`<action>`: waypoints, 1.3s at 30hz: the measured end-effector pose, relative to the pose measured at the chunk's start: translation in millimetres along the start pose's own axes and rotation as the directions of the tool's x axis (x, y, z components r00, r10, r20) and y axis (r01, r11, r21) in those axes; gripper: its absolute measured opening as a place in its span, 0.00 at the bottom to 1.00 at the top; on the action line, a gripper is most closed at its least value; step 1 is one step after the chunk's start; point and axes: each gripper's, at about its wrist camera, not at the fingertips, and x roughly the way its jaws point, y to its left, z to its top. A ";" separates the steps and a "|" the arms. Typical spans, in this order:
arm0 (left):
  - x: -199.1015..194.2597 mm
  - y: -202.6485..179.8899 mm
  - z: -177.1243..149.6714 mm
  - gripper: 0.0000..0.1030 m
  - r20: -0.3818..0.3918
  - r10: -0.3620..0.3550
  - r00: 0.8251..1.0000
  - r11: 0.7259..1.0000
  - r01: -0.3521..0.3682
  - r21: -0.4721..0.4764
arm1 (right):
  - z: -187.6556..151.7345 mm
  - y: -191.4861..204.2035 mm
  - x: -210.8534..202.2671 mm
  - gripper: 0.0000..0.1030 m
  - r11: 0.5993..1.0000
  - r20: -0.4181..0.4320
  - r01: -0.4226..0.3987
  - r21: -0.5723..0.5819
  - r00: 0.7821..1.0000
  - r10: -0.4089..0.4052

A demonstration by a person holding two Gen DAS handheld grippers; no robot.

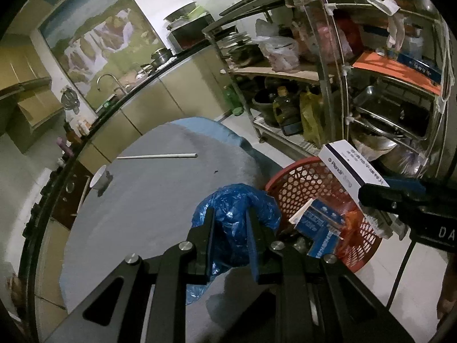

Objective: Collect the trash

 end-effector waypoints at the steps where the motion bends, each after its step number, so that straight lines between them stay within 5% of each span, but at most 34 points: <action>1: 1.6 -0.6 1.3 0.21 0.001 -0.006 1.000 1.000 0.006 -0.003 | 0.4 -0.6 -0.6 0.48 1.000 0.002 0.005 -0.001 1.000 -0.005; 10: 27.1 -8.6 14.7 0.21 -0.013 -0.129 0.992 0.989 0.128 -0.071 | 1.6 -25.5 4.1 0.48 0.997 0.010 0.029 0.077 0.999 -0.030; 16: 44.0 -8.8 24.9 0.25 0.002 -0.300 0.954 0.943 0.297 -0.153 | 2.0 -47.5 14.3 0.49 0.985 0.008 0.015 0.170 1.000 -0.016; 21: 55.1 2.8 26.6 0.51 0.012 -0.384 0.923 0.894 0.375 -0.246 | 5.4 -69.0 30.2 0.54 0.957 -0.001 -0.014 0.290 1.000 0.015; 29: 39.1 29.4 3.8 0.61 -0.022 -0.292 0.956 0.923 0.275 -0.271 | 3.1 -63.0 25.5 0.55 0.965 0.007 0.000 0.261 1.000 -0.002; 34: 14.6 52.6 -11.9 0.61 -0.019 -0.159 0.987 0.950 0.147 -0.275 | 6.1 -34.5 17.8 0.55 0.983 0.021 0.003 0.182 1.000 -0.007; 39: -9.9 86.3 -27.6 0.62 -0.009 -0.050 0.999 0.946 0.045 -0.321 | 6.7 8.8 11.5 0.55 0.999 0.036 0.007 0.051 0.999 -0.009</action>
